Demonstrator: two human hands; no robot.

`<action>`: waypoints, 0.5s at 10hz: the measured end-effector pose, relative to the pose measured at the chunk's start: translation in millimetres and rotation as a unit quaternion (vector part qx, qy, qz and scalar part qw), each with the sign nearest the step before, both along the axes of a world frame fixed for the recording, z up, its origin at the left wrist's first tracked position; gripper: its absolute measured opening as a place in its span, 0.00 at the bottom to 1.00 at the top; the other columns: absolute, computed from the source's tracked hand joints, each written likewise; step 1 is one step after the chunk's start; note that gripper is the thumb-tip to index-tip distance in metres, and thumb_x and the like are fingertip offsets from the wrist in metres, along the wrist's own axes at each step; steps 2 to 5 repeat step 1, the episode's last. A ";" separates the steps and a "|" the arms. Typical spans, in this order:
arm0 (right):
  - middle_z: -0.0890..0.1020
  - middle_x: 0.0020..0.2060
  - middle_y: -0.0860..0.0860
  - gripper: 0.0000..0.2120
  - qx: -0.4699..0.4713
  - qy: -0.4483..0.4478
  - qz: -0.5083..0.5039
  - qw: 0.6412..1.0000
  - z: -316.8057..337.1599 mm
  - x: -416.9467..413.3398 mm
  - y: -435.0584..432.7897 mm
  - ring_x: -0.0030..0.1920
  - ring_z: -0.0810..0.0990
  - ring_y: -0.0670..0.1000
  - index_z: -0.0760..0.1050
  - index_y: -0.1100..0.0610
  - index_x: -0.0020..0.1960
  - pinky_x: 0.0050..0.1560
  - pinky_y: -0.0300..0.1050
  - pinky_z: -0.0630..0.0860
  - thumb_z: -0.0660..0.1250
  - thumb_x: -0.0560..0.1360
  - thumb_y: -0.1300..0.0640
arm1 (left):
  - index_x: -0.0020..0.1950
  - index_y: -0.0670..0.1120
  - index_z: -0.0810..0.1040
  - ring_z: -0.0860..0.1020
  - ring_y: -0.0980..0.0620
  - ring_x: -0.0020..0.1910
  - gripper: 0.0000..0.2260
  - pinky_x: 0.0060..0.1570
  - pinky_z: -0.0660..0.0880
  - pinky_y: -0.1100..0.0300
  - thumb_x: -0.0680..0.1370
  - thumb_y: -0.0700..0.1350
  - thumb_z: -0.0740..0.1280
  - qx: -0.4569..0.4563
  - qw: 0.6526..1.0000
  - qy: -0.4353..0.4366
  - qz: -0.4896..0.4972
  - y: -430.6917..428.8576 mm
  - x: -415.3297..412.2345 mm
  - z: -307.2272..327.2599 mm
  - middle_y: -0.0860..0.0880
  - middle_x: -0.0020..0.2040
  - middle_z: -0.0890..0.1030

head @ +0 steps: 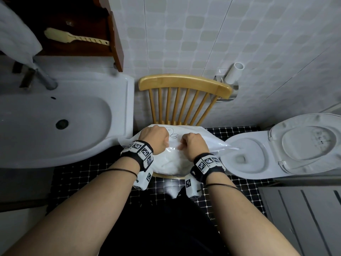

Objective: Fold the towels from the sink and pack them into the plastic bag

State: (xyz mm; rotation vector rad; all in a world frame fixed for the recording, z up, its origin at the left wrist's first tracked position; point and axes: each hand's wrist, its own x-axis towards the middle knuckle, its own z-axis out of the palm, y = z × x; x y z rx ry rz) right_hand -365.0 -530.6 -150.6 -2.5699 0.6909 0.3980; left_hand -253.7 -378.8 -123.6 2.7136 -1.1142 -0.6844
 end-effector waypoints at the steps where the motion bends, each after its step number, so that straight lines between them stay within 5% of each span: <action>1: 0.84 0.46 0.48 0.06 0.052 0.016 0.015 0.998 8.5 4.7 -3.5 0.50 0.82 0.52 0.79 0.48 0.45 0.52 0.45 0.79 0.76 0.73 0.50 | 0.42 0.55 0.80 0.81 0.47 0.51 0.02 0.53 0.81 0.51 0.75 0.49 0.71 0.006 0.999 0.054 0.001 3.7 5.1 -4.5 0.55 0.49 0.83; 5: 0.84 0.46 0.48 0.06 0.052 0.016 0.015 0.998 8.5 4.7 -3.5 0.50 0.82 0.52 0.79 0.48 0.45 0.52 0.45 0.79 0.76 0.73 0.50 | 0.42 0.55 0.80 0.81 0.47 0.51 0.02 0.53 0.81 0.51 0.75 0.49 0.71 0.006 0.999 0.054 0.001 3.7 5.1 -4.5 0.55 0.49 0.83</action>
